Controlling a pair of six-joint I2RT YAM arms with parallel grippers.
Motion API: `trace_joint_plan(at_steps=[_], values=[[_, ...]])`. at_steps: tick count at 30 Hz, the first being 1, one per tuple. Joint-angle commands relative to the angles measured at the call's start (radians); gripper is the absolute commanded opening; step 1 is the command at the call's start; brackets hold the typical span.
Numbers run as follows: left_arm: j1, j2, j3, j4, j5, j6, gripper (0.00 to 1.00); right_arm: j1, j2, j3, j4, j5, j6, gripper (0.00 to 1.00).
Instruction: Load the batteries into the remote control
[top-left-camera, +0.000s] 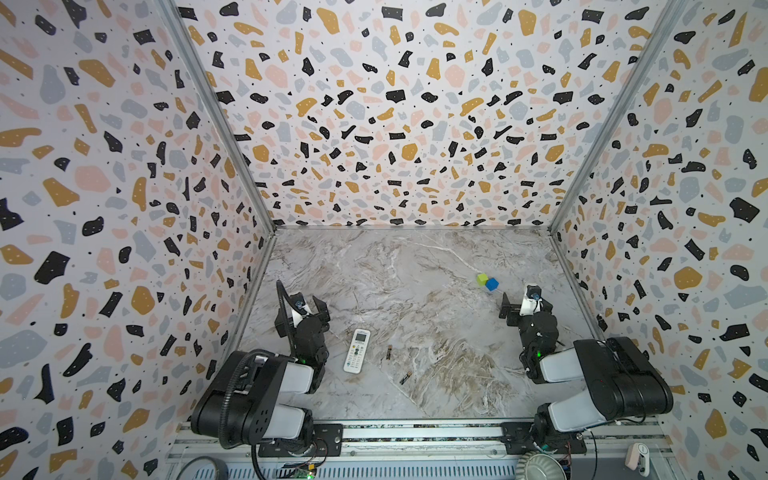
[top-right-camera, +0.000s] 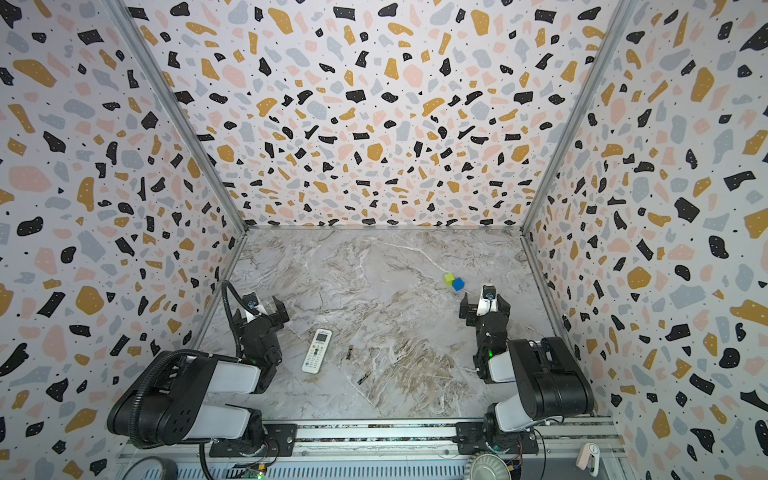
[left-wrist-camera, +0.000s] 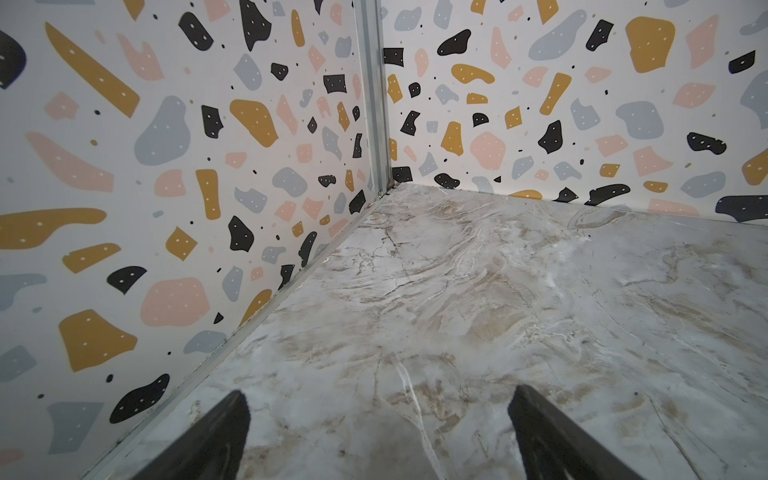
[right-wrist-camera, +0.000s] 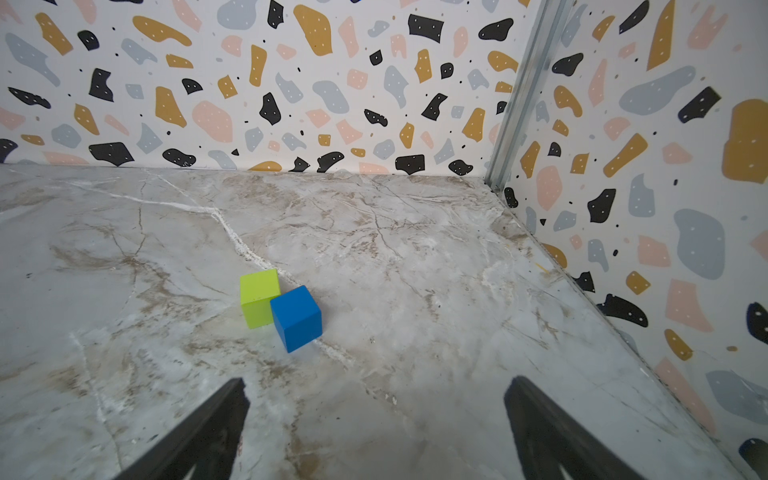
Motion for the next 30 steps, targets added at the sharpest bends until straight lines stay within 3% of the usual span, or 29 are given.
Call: trace_joint_plan(at_steps=[1,14,17,20,23,27,30], values=[[0.005,-0.008,0.011,0.039,-0.006,-0.010,0.99,0.001,-0.004,0.018,0.005,0.004,0.004,0.99],[0.005,-0.011,0.009,0.039,-0.006,-0.010,1.00,0.002,-0.013,0.013,0.014,0.013,0.005,0.99],[0.005,-0.048,0.017,0.005,0.006,0.003,0.99,0.017,-0.110,0.042,-0.118,0.010,-0.019,0.99],[0.003,-0.168,0.138,-0.342,-0.039,-0.049,1.00,0.064,-0.221,0.090,-0.295,0.059,-0.044,0.99],[0.003,-0.268,0.198,-0.552,-0.009,-0.099,1.00,0.124,-0.320,0.100,-0.375,0.113,-0.029,0.99],[-0.004,-0.390,0.286,-0.836,0.078,-0.245,1.00,0.154,-0.423,0.198,-0.692,0.182,0.189,0.99],[-0.024,-0.427,0.391,-1.097,0.152,-0.372,0.99,0.172,-0.453,0.261,-0.856,0.091,0.239,0.99]])
